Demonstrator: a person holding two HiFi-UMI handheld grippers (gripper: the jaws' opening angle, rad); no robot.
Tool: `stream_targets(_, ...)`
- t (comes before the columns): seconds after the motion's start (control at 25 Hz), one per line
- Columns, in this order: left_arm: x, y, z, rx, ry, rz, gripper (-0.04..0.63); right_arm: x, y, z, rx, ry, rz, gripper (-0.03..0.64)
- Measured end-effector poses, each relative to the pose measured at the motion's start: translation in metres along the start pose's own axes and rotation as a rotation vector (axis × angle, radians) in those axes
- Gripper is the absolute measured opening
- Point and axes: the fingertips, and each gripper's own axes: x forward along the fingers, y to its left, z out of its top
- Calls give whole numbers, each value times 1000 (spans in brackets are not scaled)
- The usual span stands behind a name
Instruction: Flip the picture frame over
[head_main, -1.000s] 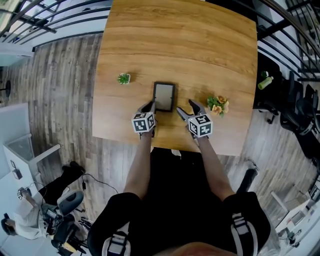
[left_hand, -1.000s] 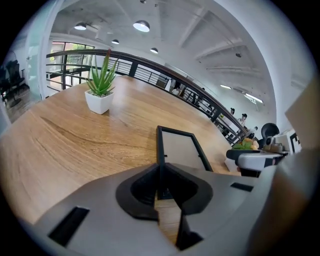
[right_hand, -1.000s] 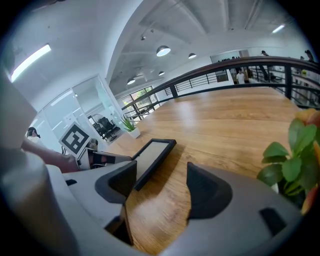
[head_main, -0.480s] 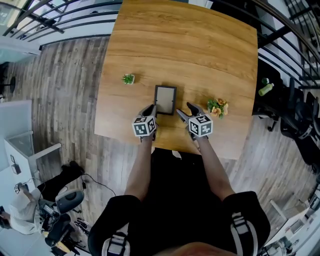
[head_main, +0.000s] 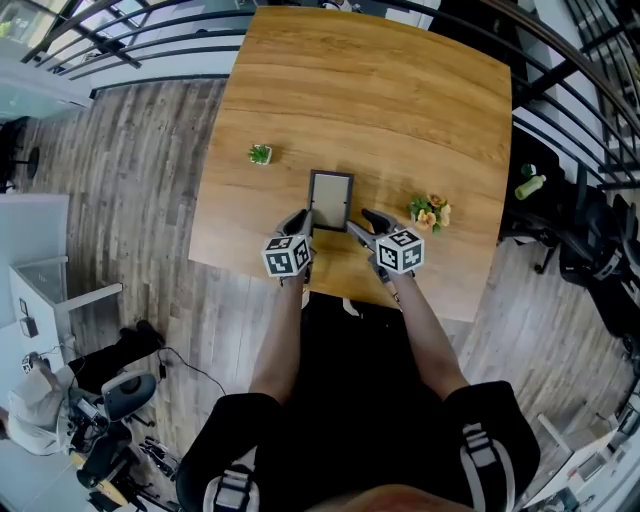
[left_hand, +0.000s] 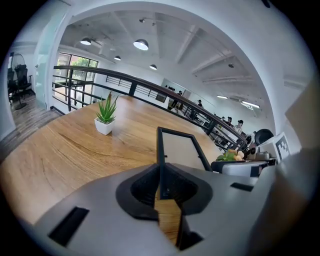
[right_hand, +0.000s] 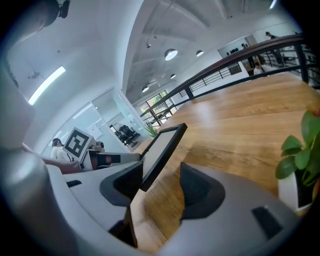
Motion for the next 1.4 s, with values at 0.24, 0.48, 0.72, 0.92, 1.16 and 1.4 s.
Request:
stream_targets(0.24,-13,-13,2,14,-38,10,57,-9,8,-1,-4,-7,42,241)
stream_targets(0.48,-28,-32,0,23,-74,0,57,-21,14,6,236,-93,149,225)
stream_targets(0.72,-39,-49,7,41,-110,-12,57,-32,21,5,318,-102,228,193)
stream_targets(0.92,-46,-64,20,91,-136,-15,57,-43,24,10,386,-134,299,156)
stream_targets(1.16,-50,-77,30,119,-154,-25,57,-53,28,26,436,-186,374,147)
stream_targets(1.4,-53,-89,30,141,-153,-18,57,-67,34,31,451,-184,424,77)
